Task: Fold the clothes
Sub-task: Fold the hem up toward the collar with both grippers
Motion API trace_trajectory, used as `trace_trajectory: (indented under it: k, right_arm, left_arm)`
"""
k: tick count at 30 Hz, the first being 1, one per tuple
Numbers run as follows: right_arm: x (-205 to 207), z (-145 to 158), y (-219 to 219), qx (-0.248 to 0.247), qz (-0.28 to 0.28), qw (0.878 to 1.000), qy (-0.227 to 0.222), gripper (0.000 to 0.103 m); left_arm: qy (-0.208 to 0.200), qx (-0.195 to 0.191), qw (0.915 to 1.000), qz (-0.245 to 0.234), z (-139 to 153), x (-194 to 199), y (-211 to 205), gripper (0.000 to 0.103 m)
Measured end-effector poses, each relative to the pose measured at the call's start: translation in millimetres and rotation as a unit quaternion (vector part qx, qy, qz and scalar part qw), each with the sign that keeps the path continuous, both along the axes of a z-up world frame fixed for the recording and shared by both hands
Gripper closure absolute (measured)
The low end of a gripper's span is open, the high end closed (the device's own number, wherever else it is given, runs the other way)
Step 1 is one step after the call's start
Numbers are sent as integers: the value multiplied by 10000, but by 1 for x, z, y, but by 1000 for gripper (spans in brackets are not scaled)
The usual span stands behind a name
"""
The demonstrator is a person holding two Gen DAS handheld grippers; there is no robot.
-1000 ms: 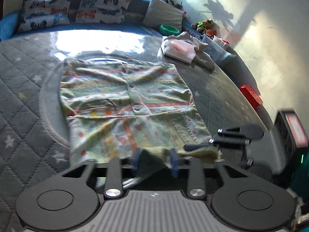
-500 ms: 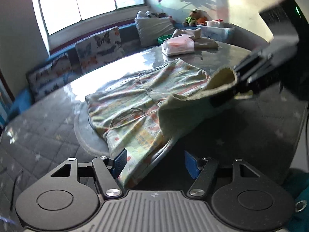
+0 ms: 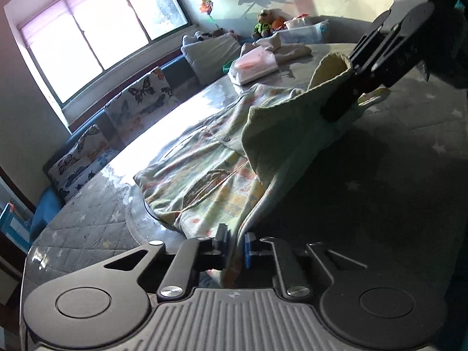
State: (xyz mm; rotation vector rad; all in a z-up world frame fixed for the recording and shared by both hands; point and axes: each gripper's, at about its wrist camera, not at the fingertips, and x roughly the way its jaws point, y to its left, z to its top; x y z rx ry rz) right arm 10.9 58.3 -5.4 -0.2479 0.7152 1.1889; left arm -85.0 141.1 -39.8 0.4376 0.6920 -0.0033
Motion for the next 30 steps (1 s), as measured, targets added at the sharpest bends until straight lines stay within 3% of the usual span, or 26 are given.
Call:
trace_trajectory:
  k: [7, 12, 15, 22, 30]
  right_arm:
    - [-29, 16, -25, 23, 265, 9993, -266, 95]
    - [-55, 35, -54, -105, 484, 9988, -35, 95]
    - [-67, 48, -66, -262, 617, 9977, -1, 96]
    - [-43, 63, -51, -203, 599, 9978, -197, 97]
    - [21, 70, 3, -294, 568, 9959, -632, 97]
  left_arm:
    - [-63, -376, 9990, -220, 21, -33, -13, 94]
    - [85, -1003, 9936, -519, 45, -71, -25, 94]
    - [128, -1146, 9911, -669, 56, -80, -30, 94]
    - [-45, -1392, 9891, -486, 70, -52, -13, 94]
    - [-120, -1349, 9908, -76, 70, 7, 31, 94]
